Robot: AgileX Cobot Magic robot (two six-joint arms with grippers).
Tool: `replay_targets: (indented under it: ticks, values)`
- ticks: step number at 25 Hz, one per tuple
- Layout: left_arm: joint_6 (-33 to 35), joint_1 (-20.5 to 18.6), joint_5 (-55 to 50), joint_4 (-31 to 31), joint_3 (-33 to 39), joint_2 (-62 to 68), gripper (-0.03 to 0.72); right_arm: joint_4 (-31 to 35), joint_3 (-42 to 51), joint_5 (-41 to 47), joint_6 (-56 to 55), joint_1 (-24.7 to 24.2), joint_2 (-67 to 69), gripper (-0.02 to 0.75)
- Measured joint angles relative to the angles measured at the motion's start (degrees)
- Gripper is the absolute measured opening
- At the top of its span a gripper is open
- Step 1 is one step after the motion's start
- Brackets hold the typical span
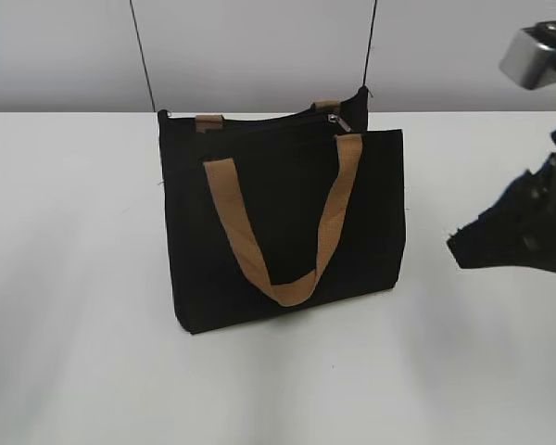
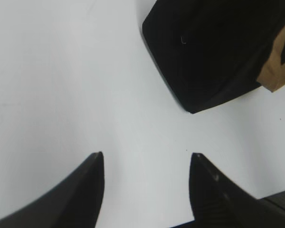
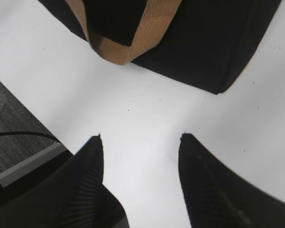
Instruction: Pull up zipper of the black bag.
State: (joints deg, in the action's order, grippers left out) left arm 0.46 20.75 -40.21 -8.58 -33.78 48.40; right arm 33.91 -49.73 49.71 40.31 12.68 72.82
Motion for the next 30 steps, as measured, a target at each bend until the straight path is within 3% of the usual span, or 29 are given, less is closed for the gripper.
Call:
replay_targets:
  ticks: [7,16,25,30]
  values:
    - [-3.1,0.0,-15.24,6.19,-0.07,-18.37,0.428,-2.17,10.07,1.31,-4.77,0.0,-19.6,0.391]
    - [-3.48,0.0,-26.53,8.58,-0.07,-37.65,0.428,-15.5,15.84,10.76,-20.05,0.0,-43.39,0.389]
    - [-3.63,0.0,-27.39,8.58,1.21,-43.32,0.409,-19.16,21.74,13.44,-24.1,0.0,-62.15,0.389]
    - [-3.63,0.0,-22.09,8.58,3.02,-43.32,0.405,-25.31,21.74,13.33,-30.73,0.0,-64.62,0.389]
